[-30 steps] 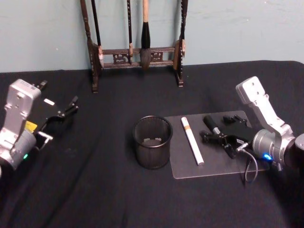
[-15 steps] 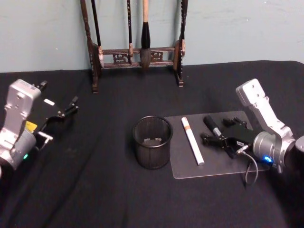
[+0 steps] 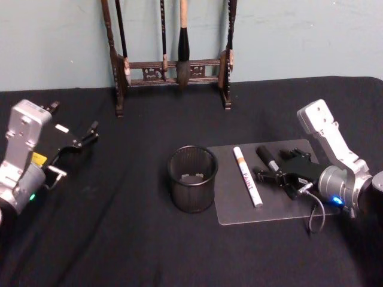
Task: Pick up the water-based marker from the table and place it into the pen holder.
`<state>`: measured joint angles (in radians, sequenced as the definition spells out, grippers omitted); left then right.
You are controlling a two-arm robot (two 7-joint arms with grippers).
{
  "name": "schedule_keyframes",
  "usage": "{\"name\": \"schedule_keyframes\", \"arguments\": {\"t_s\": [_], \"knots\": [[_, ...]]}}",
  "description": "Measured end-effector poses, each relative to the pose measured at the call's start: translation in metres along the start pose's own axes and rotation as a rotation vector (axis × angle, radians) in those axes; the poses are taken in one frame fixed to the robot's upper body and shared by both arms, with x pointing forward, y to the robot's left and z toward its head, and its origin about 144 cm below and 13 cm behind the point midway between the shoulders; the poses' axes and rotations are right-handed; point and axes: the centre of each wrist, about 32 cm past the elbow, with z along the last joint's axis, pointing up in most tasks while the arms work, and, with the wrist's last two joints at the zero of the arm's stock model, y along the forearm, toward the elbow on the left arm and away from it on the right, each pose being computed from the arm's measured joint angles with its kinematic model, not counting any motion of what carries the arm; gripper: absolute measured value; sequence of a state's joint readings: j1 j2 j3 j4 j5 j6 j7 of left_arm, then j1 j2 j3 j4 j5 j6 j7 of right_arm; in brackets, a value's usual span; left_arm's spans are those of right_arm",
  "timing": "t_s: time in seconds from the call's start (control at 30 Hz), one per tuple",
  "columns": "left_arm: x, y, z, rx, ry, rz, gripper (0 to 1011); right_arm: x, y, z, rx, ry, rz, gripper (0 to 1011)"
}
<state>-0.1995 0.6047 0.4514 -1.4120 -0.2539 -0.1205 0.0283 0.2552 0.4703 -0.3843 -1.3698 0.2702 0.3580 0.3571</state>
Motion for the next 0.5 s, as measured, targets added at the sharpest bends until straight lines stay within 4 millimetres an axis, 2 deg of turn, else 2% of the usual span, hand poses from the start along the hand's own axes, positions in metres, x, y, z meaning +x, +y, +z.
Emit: {"name": "schedule_keyframes", "arguments": {"t_s": [0.17,0.5], "knots": [[0.0,0.0,0.0,0.0,0.0,0.0,1001,0.0001,0.0,0.0002,0.001,0.001,0.0,838],[0.0,0.0,0.0,0.0,0.0,0.0,1001,0.0002,0.0,0.0004,0.001,0.001,0.0,522]]}}
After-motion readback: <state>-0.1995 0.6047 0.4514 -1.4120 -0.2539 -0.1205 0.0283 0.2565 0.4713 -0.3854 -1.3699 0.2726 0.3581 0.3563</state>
